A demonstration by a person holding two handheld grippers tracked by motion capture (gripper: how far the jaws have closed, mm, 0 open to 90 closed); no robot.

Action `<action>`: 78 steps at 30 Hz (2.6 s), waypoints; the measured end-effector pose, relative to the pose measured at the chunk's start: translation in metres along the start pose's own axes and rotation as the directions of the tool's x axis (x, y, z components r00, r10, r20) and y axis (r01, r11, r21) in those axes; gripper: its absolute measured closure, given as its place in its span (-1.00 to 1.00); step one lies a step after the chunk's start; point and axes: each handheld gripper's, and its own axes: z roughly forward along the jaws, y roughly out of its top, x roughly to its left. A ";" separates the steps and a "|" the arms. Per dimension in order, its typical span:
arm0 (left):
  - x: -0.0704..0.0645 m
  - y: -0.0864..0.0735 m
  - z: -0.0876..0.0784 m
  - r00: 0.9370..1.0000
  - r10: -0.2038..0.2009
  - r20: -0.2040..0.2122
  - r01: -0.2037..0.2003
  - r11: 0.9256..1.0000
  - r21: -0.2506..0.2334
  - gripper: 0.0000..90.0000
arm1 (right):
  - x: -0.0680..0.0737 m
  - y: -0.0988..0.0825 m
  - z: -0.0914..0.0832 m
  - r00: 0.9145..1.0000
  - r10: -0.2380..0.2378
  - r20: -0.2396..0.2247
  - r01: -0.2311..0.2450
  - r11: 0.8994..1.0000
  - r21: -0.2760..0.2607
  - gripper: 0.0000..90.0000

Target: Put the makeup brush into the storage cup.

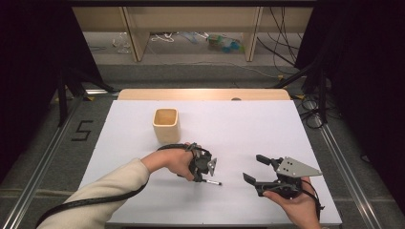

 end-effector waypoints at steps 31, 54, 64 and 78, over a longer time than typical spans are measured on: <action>-0.004 -0.002 -0.002 1.000 0.013 -0.020 -0.014 0.999 -0.041 0.86 | -0.001 -0.001 0.001 1.000 0.007 0.007 -0.007 1.000 -0.006 -0.48; -0.008 -0.012 -0.025 0.993 -0.016 -0.119 -0.006 0.984 -0.176 0.86 | -0.001 -0.001 0.000 1.000 0.011 0.006 -0.011 1.000 0.001 -0.49; -0.011 -0.014 -0.040 0.988 -0.034 -0.152 -0.004 0.971 -0.240 0.86 | 0.000 -0.002 0.002 0.999 0.043 -0.012 -0.043 0.999 0.002 -0.49; -0.016 -0.019 -0.049 0.982 -0.055 -0.181 -0.002 0.953 -0.304 0.86 | 0.000 -0.001 -0.002 1.000 0.030 0.005 -0.031 0.999 0.042 -0.49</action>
